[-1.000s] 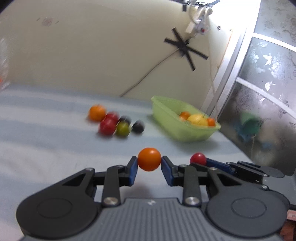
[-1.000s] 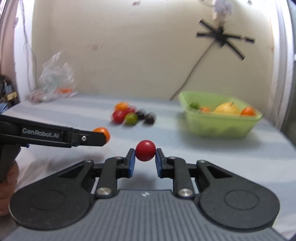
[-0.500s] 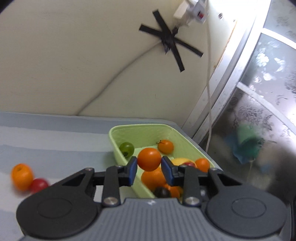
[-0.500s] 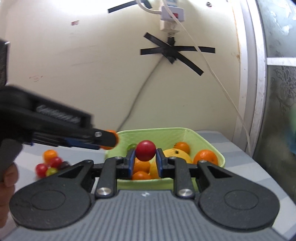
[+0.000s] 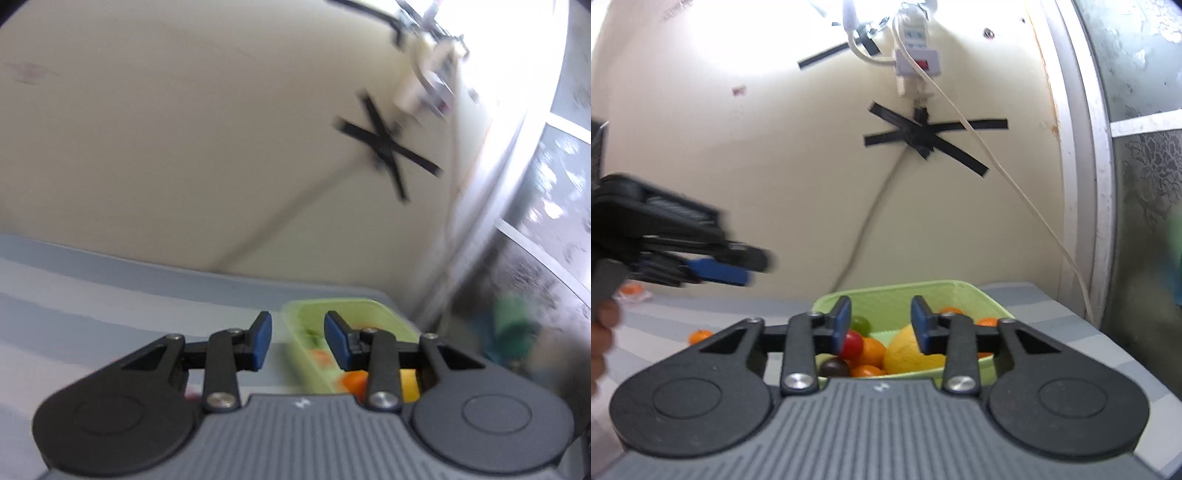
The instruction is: Organize fruits
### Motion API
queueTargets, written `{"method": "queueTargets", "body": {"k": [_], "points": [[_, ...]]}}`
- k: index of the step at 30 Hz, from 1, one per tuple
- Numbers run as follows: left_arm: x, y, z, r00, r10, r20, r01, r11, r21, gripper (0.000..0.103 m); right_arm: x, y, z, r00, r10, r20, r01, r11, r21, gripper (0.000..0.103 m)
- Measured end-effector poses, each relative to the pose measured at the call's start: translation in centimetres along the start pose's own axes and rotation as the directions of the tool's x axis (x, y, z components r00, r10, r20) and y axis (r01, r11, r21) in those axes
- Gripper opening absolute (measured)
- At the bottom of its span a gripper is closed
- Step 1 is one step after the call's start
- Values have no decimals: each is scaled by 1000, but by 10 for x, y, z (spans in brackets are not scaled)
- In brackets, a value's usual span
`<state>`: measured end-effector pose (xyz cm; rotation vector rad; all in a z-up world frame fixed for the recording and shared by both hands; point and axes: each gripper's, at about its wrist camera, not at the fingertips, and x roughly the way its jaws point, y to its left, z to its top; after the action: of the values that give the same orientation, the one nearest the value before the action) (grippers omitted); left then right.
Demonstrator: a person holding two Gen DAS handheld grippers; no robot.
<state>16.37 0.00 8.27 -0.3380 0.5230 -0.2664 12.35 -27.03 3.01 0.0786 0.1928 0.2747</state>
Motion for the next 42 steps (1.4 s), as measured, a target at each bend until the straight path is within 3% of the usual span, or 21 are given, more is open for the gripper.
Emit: {"method": "queueTargets", "body": {"k": [4, 6, 8, 12, 16, 19, 21, 22, 23, 27, 30, 34, 39, 42], "points": [[-33, 38, -18, 992, 126, -19, -126, 992, -1, 33, -7, 14, -1, 992, 122, -15, -121, 992, 20, 36], [-36, 53, -29, 990, 130, -59, -132, 991, -32, 34, -4, 32, -1, 973, 221, -74, -221, 975, 10, 36], [-33, 65, -39, 989, 115, -94, -123, 989, -82, 42, 2, 57, -3, 948, 285, -145, -295, 954, -48, 36], [-15, 73, -47, 990, 32, -139, -58, 981, -184, 51, 21, 107, -15, 912, 288, -291, -354, 912, -208, 36], [4, 68, -49, 988, 14, -152, -45, 978, -203, 54, 49, 130, -21, 890, 278, -360, -368, 906, -210, 37], [8, 73, -57, 987, 27, -156, -59, 977, -204, 45, 67, 136, -24, 888, 257, -381, -354, 911, -210, 36], [5, 76, -61, 989, 48, -140, -76, 976, -202, 36, 79, 139, -27, 867, 253, -430, -364, 910, -199, 35], [4, 79, -62, 990, 44, -134, -72, 975, -208, 35, 81, 137, -26, 863, 255, -436, -364, 912, -187, 26], [2, 81, -63, 990, 36, -134, -66, 972, -225, 29, 81, 136, -26, 866, 251, -433, -356, 917, -181, 26], [-15, 79, -72, 989, 10, -146, -43, 974, -223, 29, 65, 126, -26, 864, 264, -429, -348, 929, -129, 25], [-37, 67, -87, 988, -30, -150, 1, 981, -195, 29, 31, 119, -28, 858, 297, -419, -365, 926, -92, 25], [-73, 51, -112, 986, -84, -145, 61, 986, -157, 29, -22, 110, -35, 869, 301, -392, -366, 925, -102, 25], [-99, 30, -139, 990, -57, -133, 51, 997, -51, 30, -64, 102, -47, 881, 271, -387, -336, 935, -110, 26], [-101, 23, -144, 992, -30, -122, 29, 1000, -10, 38, -67, 104, -54, 888, 251, -384, -324, 936, -138, 27]]}}
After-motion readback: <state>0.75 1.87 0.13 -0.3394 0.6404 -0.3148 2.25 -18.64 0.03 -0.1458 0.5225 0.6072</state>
